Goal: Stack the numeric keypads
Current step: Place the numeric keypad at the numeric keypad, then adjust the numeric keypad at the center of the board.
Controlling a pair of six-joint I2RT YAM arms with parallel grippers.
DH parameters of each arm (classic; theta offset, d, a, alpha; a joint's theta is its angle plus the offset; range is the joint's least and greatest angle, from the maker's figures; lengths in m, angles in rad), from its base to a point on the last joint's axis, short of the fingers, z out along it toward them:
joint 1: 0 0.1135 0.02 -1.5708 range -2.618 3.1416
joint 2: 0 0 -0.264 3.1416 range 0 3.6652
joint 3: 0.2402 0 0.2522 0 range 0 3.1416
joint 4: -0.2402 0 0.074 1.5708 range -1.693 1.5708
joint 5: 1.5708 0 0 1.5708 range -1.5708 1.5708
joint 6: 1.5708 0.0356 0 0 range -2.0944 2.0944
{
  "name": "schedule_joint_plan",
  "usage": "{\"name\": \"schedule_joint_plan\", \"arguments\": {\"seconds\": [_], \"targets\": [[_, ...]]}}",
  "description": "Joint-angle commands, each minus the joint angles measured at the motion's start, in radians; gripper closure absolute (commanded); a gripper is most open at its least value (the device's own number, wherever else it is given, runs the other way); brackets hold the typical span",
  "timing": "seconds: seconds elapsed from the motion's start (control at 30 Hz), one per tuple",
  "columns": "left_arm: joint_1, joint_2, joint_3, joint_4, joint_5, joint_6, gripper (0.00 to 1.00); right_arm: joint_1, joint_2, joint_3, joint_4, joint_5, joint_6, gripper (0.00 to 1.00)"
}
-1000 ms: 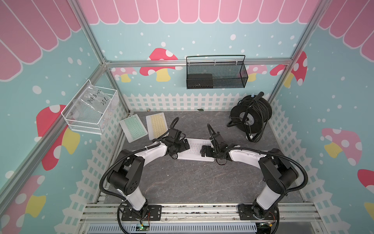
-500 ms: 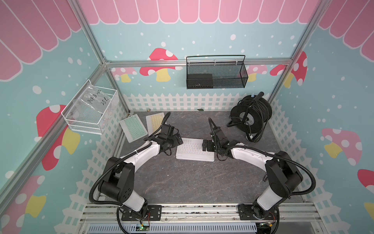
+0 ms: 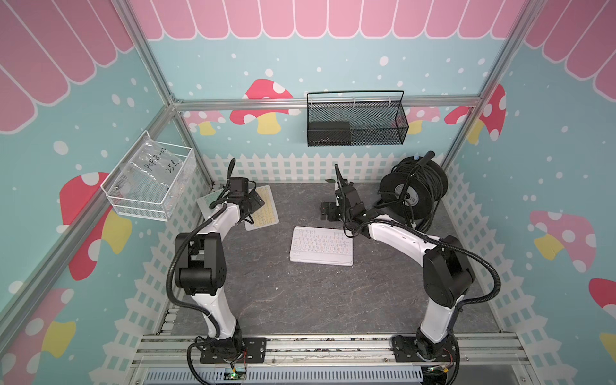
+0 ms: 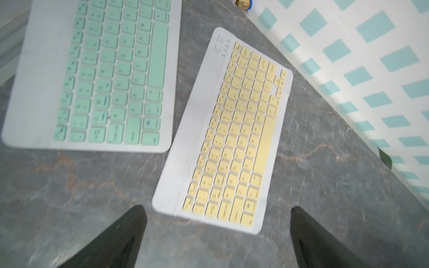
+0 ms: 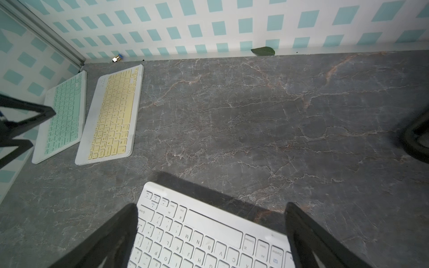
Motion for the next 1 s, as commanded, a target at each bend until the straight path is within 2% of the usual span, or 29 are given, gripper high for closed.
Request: {"name": "schedule_joint_plan", "arguments": {"seconds": [0.0,0.2,0.33,0.67,0.83,0.97], "targets": [[0.038,0.129,0.145,-0.053,-0.018,0.008,0.01,0.005,0.035,0.044,-0.007,-0.033,-0.033,0.0],[0.088,0.34,0.363,-0.082,0.033,-0.027,0.0,0.004,0.091,0.077,-0.002,-0.065,-0.047,0.01],[0.092,0.434,0.468,-0.103,0.047,-0.018,0.01,0.003,0.108,0.091,-0.002,-0.07,-0.057,0.0],[0.095,0.636,0.732,-0.187,0.206,-0.044,0.01,-0.031,0.153,0.096,-0.004,-0.101,-0.038,0.0],[0.089,0.675,0.759,-0.201,0.28,-0.091,0.01,-0.053,0.139,0.071,-0.002,-0.111,-0.03,0.0],[0.041,0.694,0.796,-0.2,0.379,-0.079,0.0,-0.072,0.123,0.042,0.003,-0.123,-0.024,0.0]]}}
